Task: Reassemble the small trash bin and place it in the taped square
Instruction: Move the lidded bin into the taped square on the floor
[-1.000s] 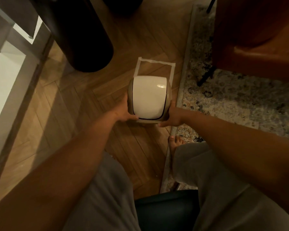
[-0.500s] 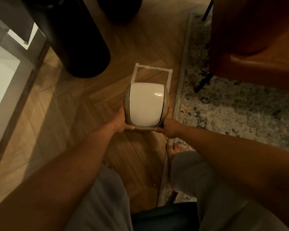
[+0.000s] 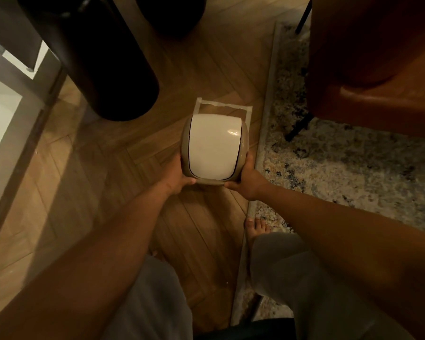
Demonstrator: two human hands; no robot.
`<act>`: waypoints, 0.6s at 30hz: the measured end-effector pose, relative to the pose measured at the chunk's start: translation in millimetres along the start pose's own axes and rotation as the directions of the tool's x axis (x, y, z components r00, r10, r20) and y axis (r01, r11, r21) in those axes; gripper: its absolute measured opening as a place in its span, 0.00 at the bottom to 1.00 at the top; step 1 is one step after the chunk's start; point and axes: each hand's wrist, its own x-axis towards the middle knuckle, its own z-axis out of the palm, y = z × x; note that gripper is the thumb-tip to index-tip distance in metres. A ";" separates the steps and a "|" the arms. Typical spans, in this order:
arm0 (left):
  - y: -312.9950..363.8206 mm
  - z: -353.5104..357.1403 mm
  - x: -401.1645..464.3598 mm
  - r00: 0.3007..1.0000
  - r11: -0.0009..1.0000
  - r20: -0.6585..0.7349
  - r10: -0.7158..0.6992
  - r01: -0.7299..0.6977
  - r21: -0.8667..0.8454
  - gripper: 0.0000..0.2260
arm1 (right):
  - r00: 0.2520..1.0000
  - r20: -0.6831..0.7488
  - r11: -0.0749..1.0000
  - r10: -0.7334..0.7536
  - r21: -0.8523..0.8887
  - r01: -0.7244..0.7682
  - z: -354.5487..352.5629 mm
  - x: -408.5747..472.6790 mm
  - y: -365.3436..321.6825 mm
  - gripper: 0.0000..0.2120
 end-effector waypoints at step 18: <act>0.4 -1.4 30.1 0.993 0.995 0.074 0.090 -0.086 -0.052 0.57 | 0.985 -0.026 0.972 -0.169 0.159 0.171 -21.1 27.3 19.5 0.71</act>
